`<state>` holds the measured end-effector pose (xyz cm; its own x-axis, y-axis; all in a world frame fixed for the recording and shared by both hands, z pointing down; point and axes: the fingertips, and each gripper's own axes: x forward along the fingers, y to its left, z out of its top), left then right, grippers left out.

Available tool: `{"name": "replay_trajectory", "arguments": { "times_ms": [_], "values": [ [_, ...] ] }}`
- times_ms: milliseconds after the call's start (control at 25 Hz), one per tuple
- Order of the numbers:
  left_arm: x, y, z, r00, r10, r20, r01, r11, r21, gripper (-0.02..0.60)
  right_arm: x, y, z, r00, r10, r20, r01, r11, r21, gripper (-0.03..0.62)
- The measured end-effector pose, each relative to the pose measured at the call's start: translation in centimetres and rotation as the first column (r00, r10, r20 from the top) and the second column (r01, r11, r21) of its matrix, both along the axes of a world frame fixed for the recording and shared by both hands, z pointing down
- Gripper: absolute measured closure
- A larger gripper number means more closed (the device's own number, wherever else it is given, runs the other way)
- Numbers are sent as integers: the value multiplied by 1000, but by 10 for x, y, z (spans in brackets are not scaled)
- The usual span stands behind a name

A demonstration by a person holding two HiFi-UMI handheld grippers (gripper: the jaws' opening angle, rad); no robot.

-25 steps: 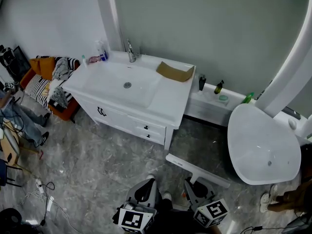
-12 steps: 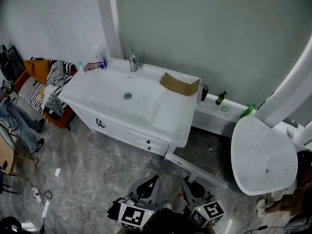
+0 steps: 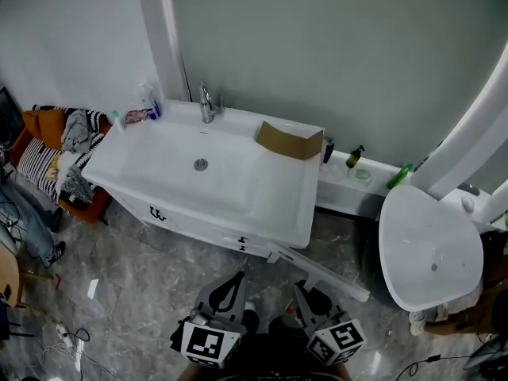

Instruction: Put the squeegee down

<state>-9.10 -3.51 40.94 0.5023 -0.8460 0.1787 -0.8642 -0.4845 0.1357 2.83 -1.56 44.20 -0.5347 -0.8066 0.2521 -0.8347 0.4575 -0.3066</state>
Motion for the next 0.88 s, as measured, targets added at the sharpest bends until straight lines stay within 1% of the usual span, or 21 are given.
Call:
{"name": "replay_trajectory", "arguments": {
  "times_ms": [240,360,600,880],
  "values": [
    [-25,-13,6,999,-27,-22,26,999,-22,577,-17,-20,2,1000,-4,-18,4,1000,-1,542],
    [-31,-20,10,999,-29,-26,28,999,-33,577,-24,-26,1,1000,0,-24,0,1000,-6,542],
    [-26,-31,12,998,-23,-52,20,998,-53,577,-27,-36,8,999,-2,-43,0,999,-41,542],
    [-14,-46,19,999,-13,-41,10,997,-75,577,-21,-54,13,999,3,-50,-5,999,-52,542]
  ]
}}
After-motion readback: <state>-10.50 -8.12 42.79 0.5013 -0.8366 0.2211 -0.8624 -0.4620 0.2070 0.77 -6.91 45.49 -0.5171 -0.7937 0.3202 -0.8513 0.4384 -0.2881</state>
